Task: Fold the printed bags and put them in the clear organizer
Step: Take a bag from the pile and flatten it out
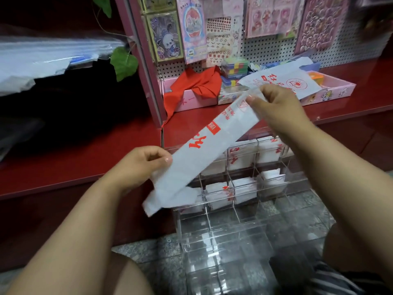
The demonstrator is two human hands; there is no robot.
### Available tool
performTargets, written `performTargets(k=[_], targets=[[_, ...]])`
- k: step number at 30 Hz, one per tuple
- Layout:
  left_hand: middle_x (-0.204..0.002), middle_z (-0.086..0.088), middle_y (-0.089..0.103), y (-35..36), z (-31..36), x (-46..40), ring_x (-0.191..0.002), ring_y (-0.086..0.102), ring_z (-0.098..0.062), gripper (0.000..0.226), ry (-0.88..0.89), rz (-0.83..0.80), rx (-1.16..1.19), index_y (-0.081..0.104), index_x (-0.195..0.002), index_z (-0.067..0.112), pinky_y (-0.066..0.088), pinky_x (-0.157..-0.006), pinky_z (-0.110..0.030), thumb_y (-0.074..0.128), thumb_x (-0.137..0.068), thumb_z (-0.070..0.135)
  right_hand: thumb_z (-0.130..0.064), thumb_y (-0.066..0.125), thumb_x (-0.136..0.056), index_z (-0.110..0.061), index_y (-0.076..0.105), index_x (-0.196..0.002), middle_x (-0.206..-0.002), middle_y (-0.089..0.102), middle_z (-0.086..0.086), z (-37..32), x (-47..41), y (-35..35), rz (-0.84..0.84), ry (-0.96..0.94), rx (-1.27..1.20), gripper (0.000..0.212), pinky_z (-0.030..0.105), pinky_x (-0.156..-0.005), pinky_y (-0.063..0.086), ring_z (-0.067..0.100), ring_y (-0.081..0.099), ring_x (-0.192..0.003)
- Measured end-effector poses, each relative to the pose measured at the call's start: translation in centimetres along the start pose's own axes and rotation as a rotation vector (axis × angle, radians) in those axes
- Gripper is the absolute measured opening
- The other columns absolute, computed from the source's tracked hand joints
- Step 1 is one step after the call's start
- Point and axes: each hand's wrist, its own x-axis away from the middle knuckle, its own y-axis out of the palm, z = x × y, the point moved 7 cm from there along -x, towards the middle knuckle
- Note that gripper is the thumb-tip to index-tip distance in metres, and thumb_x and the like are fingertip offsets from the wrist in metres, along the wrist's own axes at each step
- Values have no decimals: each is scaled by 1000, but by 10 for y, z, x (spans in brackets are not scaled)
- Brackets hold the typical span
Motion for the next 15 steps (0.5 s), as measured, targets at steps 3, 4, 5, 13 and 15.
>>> performTargets(k=[3, 4, 5, 13, 15], targets=[[-100, -1, 76, 22, 0, -3, -94, 70, -14, 30, -22, -79, 19, 68, -111, 14, 52, -92, -34, 75, -82, 19, -16, 63, -90, -11, 70, -91, -91, 72, 7, -27, -10, 24, -142, -46, 137, 8, 40, -83, 54, 17, 65, -80], [-103, 1, 75, 26, 5, -4, -100, 69, -13, 37, -2, -80, -4, 66, -117, 17, 50, -97, -33, 76, -81, 21, -18, 65, -89, -14, 70, -88, -87, 71, 4, -35, -12, 35, -205, -67, 202, 7, 39, -81, 54, 16, 64, -78], [-104, 2, 75, 28, 11, -4, -102, 68, -10, 42, 28, -78, -9, 64, -122, 19, 49, -98, -32, 77, -82, 19, -20, 67, -88, -15, 70, -86, -85, 70, 2, -42, -12, 45, -272, -97, 270, 6, 37, -79, 54, 14, 63, -75], [-79, -11, 73, 38, 43, 0, -69, 62, -20, 9, 137, 145, 296, 73, -83, 9, 52, -66, -29, 67, -87, 4, -17, 73, -83, -1, 68, -91, -78, 64, 3, -94, -12, 101, -497, -281, 286, 18, 22, -59, 45, 4, 53, -64], [-73, -20, 68, 33, 41, 0, -62, 55, -21, 12, 116, 246, 348, 71, -79, 3, 45, -60, -28, 67, -89, 8, -21, 75, -81, -11, 64, -97, -82, 63, -3, -91, -17, 100, -391, -231, 111, 22, 24, -63, 49, 4, 56, -68]])
